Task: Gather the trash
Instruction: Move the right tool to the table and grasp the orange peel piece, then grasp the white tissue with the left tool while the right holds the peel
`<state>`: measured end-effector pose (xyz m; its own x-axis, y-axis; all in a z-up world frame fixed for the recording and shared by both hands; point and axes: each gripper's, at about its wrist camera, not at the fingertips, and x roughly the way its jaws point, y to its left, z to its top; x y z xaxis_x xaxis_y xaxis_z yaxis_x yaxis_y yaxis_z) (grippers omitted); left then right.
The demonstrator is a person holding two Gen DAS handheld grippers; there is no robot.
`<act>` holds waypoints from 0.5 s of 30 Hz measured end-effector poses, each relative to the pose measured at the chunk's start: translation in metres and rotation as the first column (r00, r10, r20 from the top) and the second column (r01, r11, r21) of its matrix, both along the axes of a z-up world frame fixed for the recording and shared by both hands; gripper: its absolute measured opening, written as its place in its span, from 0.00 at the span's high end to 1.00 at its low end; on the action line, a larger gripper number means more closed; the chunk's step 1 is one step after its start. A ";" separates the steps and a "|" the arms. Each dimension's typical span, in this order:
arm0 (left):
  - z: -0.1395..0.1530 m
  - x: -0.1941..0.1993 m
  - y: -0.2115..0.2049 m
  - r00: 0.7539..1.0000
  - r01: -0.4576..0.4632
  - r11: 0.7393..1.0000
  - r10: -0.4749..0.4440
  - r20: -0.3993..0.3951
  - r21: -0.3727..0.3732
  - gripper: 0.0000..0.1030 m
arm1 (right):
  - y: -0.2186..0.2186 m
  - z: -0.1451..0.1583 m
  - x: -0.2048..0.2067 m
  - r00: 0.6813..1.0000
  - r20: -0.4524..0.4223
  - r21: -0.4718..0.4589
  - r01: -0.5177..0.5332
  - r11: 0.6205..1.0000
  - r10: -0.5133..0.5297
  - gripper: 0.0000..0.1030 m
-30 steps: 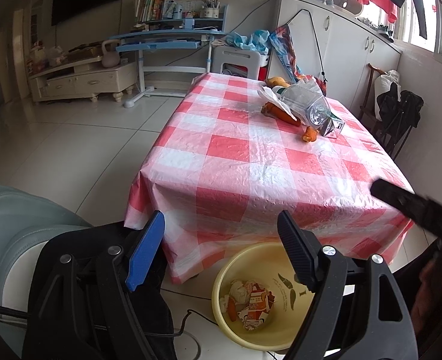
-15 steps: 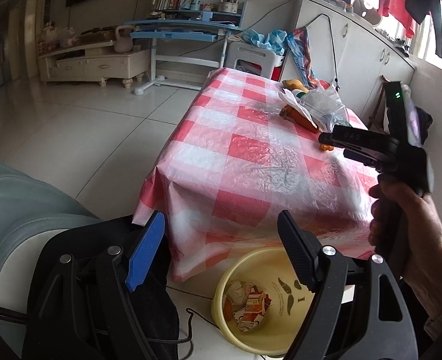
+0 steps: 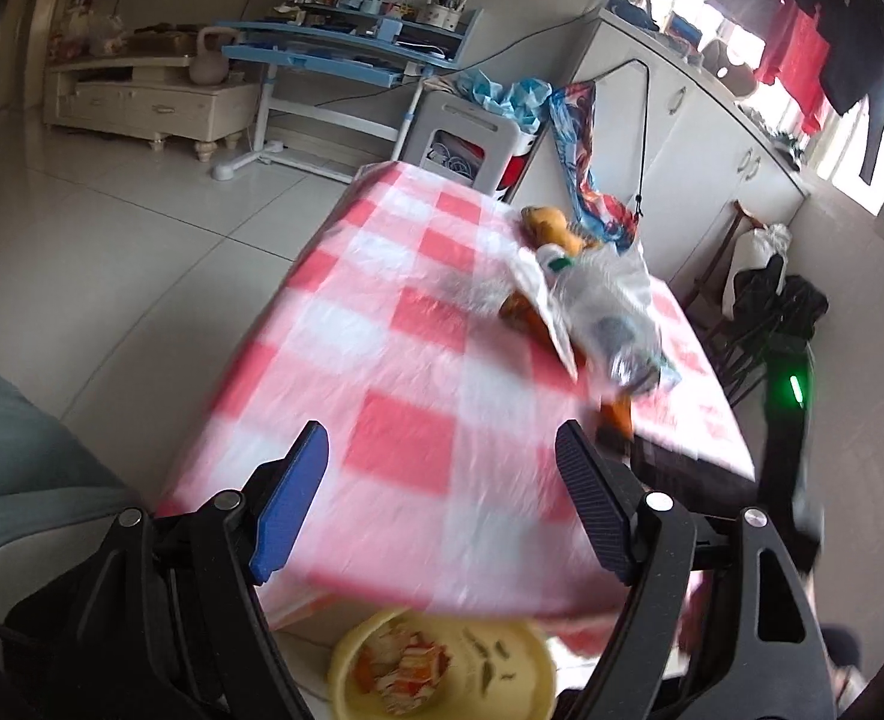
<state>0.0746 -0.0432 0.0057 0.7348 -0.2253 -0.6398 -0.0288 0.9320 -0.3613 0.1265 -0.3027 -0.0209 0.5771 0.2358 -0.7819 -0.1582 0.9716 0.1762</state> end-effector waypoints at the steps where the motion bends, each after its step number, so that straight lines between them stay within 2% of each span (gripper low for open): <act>1: 0.000 0.012 -0.003 1.000 -0.007 1.000 0.007 -0.005 -0.017 0.27 | -0.002 0.001 -0.003 1.000 -0.013 0.006 -0.015 1.000 0.015 0.77; 4: -0.004 0.050 -0.013 0.999 -0.042 0.997 0.040 -0.031 -0.069 0.27 | -0.012 0.001 -0.020 0.999 -0.038 0.049 -0.027 0.998 0.029 0.77; 7: -0.016 0.087 -0.026 0.996 -0.065 0.993 0.058 -0.074 -0.096 0.27 | -0.015 -0.001 -0.028 0.999 -0.022 0.076 -0.023 0.997 0.025 0.77; 10: -0.029 0.120 -0.039 0.991 -0.080 0.992 0.068 -0.118 -0.098 0.27 | -0.016 -0.002 -0.026 1.000 -0.014 0.090 -0.026 0.996 0.028 0.77; 15: -0.041 0.157 -0.058 0.988 -0.085 0.994 0.074 -0.134 -0.075 0.27 | -0.020 -0.004 -0.024 0.999 -0.010 0.123 -0.033 0.992 0.034 0.77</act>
<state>0.2320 -0.1007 -0.0353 0.6639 -0.2242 -0.7134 -0.1532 0.8930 -0.4232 0.1027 -0.3225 -0.0246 0.5581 0.3494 -0.7526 -0.1872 0.9366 0.2960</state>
